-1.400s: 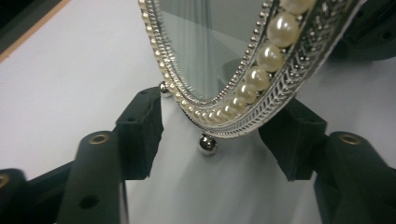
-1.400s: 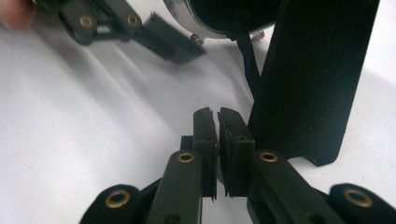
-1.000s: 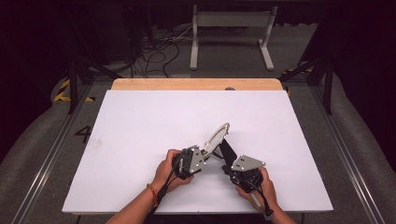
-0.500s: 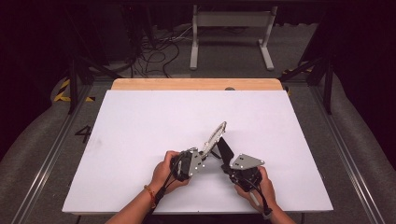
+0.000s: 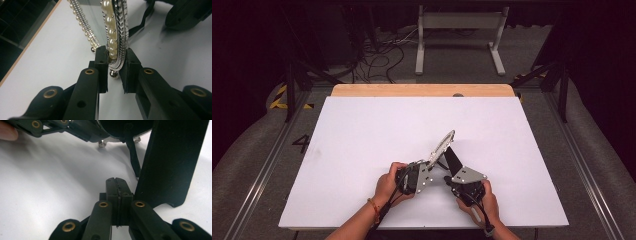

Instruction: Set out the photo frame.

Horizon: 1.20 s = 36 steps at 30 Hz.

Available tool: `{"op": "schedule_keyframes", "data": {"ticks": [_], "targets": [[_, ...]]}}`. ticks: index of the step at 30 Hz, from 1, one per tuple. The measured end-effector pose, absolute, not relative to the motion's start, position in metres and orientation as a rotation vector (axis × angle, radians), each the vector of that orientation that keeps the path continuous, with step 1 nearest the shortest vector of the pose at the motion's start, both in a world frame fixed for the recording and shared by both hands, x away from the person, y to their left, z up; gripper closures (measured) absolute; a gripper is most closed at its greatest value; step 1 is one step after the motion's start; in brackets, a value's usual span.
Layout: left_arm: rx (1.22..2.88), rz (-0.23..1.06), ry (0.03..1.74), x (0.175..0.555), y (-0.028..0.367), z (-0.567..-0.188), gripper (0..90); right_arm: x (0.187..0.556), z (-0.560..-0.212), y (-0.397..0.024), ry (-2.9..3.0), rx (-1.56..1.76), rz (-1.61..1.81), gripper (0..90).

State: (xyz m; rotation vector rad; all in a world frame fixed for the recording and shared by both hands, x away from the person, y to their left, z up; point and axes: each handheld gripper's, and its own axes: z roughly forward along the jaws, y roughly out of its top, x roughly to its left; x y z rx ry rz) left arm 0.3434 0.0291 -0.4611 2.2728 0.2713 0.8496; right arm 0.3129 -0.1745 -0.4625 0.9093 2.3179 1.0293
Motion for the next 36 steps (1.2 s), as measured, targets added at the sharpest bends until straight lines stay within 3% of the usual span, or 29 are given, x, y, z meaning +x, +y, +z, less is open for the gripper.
{"op": "schedule_keyframes", "data": {"ticks": [14,28,36], "targets": [[2.250,0.812,0.268,0.337,0.019,-0.460,73.0,0.325,-0.460,-0.197,2.319,0.993,1.056,90.0],[2.198,0.568,0.298,0.344,0.028,-0.457,71.4,0.334,-0.459,-0.212,2.289,1.021,1.053,90.0],[2.205,0.517,0.288,0.344,0.033,-0.456,69.9,0.335,-0.457,-0.216,2.282,1.025,1.050,89.1]]}}
